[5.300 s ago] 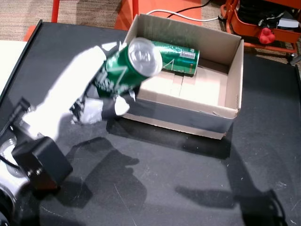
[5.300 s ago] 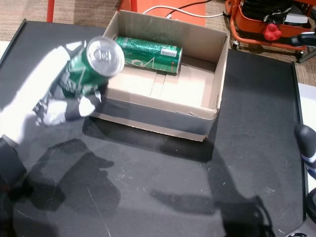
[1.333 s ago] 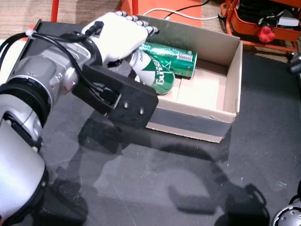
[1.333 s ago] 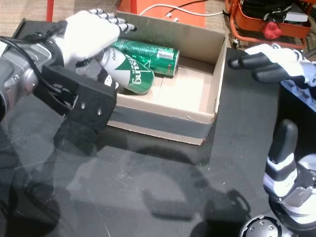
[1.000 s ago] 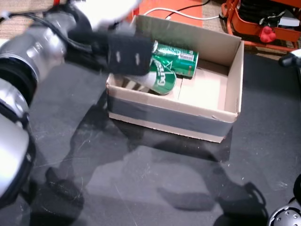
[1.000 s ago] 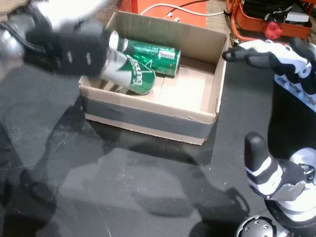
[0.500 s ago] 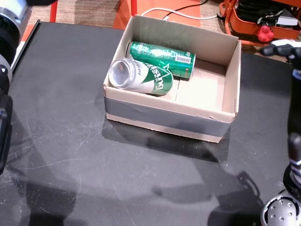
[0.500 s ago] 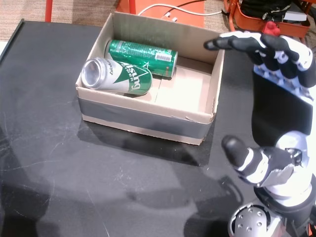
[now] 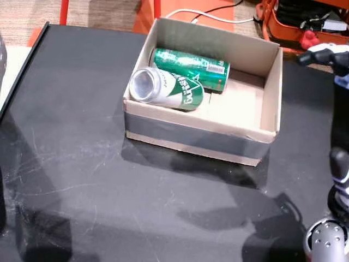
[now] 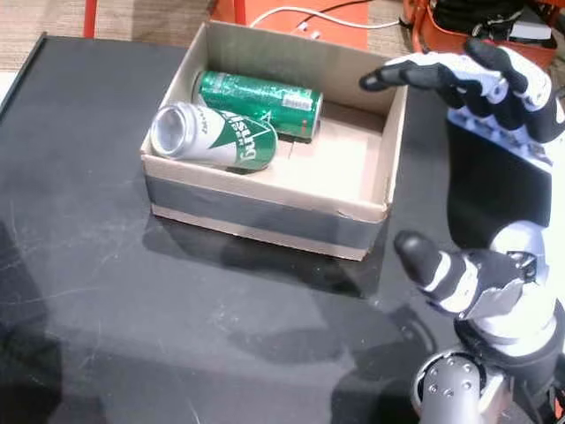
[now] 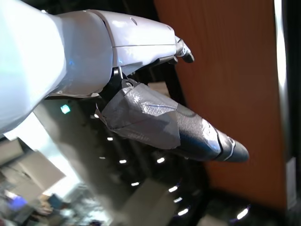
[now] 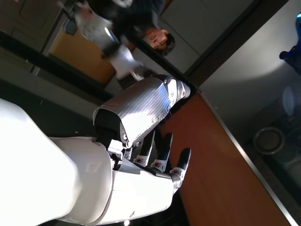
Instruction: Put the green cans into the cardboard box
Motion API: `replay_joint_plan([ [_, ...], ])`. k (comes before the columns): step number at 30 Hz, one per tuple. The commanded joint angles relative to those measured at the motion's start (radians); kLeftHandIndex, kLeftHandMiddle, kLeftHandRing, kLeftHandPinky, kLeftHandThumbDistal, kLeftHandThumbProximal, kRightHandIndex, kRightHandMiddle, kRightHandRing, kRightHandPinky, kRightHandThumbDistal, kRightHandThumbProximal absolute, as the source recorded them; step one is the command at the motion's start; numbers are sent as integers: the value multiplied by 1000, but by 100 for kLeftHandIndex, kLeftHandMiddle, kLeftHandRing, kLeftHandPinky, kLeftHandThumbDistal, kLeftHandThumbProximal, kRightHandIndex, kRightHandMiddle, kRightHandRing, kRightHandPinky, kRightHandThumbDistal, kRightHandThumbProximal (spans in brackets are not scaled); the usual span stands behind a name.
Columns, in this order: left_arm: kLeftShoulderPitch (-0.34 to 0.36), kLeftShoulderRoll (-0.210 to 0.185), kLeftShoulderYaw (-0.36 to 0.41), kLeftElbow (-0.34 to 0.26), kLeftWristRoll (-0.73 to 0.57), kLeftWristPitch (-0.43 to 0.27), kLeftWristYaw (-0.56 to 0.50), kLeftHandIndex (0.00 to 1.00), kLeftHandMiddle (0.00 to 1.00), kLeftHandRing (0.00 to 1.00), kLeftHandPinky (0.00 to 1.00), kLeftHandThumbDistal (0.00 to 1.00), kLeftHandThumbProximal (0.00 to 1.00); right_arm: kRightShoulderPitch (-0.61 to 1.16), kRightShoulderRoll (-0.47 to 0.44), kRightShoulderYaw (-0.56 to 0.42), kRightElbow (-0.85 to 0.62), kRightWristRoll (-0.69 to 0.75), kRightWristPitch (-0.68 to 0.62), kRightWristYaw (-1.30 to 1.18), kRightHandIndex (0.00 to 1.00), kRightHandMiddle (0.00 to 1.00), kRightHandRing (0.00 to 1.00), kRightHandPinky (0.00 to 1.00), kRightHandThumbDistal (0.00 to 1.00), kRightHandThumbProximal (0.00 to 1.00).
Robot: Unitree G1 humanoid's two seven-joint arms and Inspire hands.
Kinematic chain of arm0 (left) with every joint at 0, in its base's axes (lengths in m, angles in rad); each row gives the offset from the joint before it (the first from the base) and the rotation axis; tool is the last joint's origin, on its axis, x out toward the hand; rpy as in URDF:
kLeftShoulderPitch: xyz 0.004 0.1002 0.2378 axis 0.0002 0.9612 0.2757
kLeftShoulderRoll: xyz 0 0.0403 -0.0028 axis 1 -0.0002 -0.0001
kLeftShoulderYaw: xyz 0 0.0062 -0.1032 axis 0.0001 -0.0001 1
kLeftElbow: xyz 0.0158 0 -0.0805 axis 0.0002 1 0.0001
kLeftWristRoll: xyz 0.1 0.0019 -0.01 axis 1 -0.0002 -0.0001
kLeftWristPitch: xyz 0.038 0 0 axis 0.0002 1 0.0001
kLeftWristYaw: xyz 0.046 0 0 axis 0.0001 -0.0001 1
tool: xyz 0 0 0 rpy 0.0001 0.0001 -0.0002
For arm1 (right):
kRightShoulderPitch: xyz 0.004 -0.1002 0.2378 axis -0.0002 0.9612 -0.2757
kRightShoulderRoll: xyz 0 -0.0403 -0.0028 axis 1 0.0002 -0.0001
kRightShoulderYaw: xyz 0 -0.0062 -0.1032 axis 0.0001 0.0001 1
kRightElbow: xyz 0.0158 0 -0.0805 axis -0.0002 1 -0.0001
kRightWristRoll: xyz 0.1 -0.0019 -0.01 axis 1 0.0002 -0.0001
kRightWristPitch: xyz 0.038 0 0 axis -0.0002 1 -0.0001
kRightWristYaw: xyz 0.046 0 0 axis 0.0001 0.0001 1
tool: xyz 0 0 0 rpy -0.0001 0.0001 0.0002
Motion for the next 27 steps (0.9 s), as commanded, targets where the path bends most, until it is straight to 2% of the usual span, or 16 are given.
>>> replay_joint_plan([
  [1, 115, -52, 41, -117, -157, 59, -173, 99, 99, 100, 96, 100, 55, -20, -43, -39, 17, 33, 31, 31, 56, 65, 71, 84, 99, 58],
  [2, 162, -68, 60, -172, -220, 108, -259, 100, 99, 100, 95, 100, 47, -25, -47, -51, 19, 44, 43, 42, 56, 65, 71, 84, 100, 58],
  [4, 276, -102, 85, -299, -299, 176, -371, 99, 96, 98, 91, 100, 43, -25, -45, -70, 7, 45, 37, 45, 56, 64, 70, 84, 100, 60],
  [6, 402, -142, 98, -438, -318, 208, -393, 98, 94, 95, 88, 100, 40, -20, -47, -80, -11, 46, 56, 46, 56, 64, 70, 84, 100, 55],
  [7, 469, -163, 101, -513, -317, 218, -385, 97, 93, 95, 88, 95, 39, -14, -45, -82, -23, 46, 64, 42, 57, 63, 70, 82, 96, 54],
  [8, 526, -183, 109, -576, -312, 209, -381, 96, 93, 95, 91, 89, 46, -8, -43, -87, -35, 40, 58, 38, 57, 63, 70, 83, 91, 54],
  [10, 616, -195, 132, -679, -330, 199, -427, 94, 93, 96, 94, 98, 55, 0, -37, -103, -66, 38, 31, 38, 54, 62, 69, 83, 86, 52],
  [12, 730, -211, 144, -792, -386, 246, -488, 96, 92, 95, 91, 100, 48, 11, -31, -126, -106, 43, -9, 36, 50, 57, 66, 85, 79, 48],
  [13, 781, -233, 149, -834, -405, 255, -507, 96, 91, 95, 90, 100, 52, 32, -27, -120, -142, 47, 10, 15, 51, 59, 65, 87, 75, 46],
  [14, 816, -254, 152, -863, -415, 262, -519, 95, 90, 96, 91, 100, 57, 62, -24, -102, -185, 55, 62, -17, 53, 59, 64, 83, 78, 46],
  [15, 842, -274, 155, -877, -420, 266, -529, 96, 91, 96, 91, 100, 57, 93, -11, -83, -238, 70, 118, -57, 53, 58, 62, 77, 70, 40],
  [17, 878, -310, 162, -882, -420, 276, -538, 95, 90, 96, 92, 100, 49, 147, 8, -48, -330, 101, 214, -110, 55, 58, 63, 73, 52, 39],
  [21, 869, -329, 201, -815, -449, 319, -615, 97, 92, 97, 93, 100, 46, 168, 18, -59, -358, 53, 181, -136, 55, 58, 62, 81, 77, 44],
  [23, 843, -331, 225, -790, -458, 326, -647, 97, 91, 97, 93, 100, 47, 172, 21, -63, -357, 17, 139, -153, 55, 57, 61, 83, 78, 43],
  [25, 820, -335, 243, -780, -456, 329, -663, 96, 90, 97, 94, 100, 46, 182, 31, -56, -361, -8, 111, -182, 53, 55, 61, 82, 82, 38],
  [27, 816, -339, 246, -781, -457, 361, -669, 97, 91, 98, 92, 100, 44, 187, 34, -50, -362, -34, 80, -205, 53, 56, 63, 84, 81, 42],
])
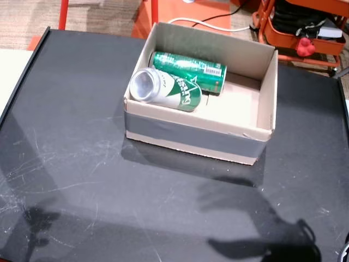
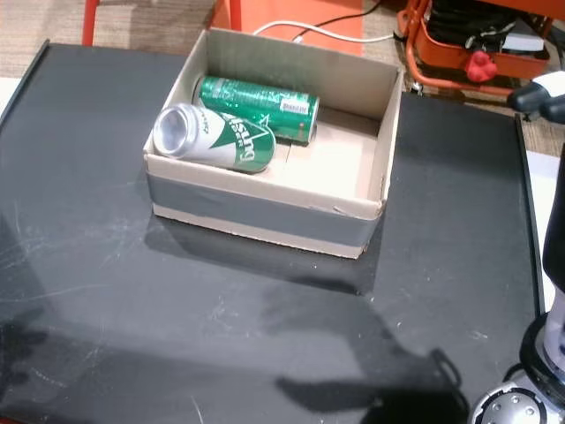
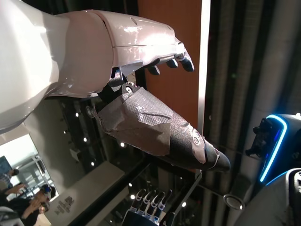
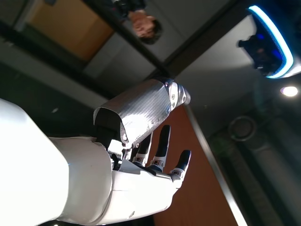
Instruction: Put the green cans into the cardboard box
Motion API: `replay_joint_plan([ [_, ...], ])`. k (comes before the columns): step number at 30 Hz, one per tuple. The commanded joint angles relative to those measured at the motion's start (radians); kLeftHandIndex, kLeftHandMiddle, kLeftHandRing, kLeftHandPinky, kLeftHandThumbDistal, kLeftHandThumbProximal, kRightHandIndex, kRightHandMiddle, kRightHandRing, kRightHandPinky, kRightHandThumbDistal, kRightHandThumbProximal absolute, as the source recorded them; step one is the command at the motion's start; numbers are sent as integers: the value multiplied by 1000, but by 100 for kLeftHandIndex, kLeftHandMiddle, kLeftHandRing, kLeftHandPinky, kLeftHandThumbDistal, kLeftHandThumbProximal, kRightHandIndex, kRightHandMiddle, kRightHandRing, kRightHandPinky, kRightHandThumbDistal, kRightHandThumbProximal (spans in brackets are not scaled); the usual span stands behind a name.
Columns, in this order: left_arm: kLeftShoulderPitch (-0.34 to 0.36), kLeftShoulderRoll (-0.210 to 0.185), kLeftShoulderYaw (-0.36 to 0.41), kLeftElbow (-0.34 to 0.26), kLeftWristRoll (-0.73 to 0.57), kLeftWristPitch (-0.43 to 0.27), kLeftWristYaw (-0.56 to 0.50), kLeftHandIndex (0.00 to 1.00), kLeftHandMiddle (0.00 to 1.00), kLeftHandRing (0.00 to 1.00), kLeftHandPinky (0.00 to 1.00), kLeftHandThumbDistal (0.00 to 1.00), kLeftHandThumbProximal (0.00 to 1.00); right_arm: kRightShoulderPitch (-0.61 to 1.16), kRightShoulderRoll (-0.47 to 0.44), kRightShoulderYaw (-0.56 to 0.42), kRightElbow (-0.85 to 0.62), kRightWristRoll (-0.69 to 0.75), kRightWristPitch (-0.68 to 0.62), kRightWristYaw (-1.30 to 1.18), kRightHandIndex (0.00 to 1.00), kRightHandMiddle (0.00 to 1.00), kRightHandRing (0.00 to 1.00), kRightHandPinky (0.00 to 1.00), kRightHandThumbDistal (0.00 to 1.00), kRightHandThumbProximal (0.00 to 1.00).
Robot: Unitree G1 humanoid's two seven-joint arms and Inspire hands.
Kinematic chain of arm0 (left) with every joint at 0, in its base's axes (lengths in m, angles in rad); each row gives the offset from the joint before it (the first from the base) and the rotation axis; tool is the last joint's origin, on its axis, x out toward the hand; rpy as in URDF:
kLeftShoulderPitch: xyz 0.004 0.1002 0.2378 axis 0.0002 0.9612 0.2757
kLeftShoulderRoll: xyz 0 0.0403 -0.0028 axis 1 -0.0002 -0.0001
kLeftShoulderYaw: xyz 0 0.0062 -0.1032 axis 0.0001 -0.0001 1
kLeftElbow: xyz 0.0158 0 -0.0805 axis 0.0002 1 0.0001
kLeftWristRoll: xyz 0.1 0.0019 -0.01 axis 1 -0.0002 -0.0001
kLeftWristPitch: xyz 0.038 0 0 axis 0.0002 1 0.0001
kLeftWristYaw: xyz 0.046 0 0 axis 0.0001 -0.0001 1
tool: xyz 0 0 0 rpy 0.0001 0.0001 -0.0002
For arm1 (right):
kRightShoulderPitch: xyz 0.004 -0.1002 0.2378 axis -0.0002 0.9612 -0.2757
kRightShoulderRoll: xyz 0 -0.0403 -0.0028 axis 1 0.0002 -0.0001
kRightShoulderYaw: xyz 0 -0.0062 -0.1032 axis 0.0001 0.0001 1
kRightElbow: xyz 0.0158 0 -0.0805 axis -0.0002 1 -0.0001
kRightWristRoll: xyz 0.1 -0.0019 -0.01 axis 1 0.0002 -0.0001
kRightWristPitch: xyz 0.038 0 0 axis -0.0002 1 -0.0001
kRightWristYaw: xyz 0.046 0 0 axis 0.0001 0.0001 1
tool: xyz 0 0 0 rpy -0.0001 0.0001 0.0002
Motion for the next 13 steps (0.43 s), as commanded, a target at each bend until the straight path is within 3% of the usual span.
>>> replay_joint_plan([
  [1, 1, -16, -3, -5, 3, 38, -5, 98, 91, 99, 91, 100, 42, 15, 12, 1, 0, -30, -36, -18, 53, 57, 65, 85, 84, 49],
  [3, 9, -33, -7, -24, 21, 49, 14, 98, 91, 99, 90, 100, 44, 5, -18, -4, 22, -17, -42, 4, 56, 60, 68, 89, 99, 56],
  [7, -2, -61, -19, -18, 46, 52, 16, 94, 90, 99, 91, 100, 46, -9, -45, -17, 59, -4, -65, 38, 57, 61, 69, 93, 100, 70],
  [9, -22, -69, -12, 7, 60, 23, 10, 89, 88, 98, 92, 100, 45, -12, -47, -18, 65, -5, -79, 40, 56, 61, 69, 95, 96, 66],
  [11, -37, -70, -5, 28, 64, 14, 0, 89, 88, 98, 92, 100, 45, -5, -48, -9, 59, 7, -60, 36, 57, 62, 70, 93, 100, 62],
  [13, -43, -67, -3, 37, 67, 19, -3, 88, 88, 99, 92, 100, 45, -7, -47, -5, 61, 16, -53, 43, 58, 63, 71, 95, 100, 65],
])
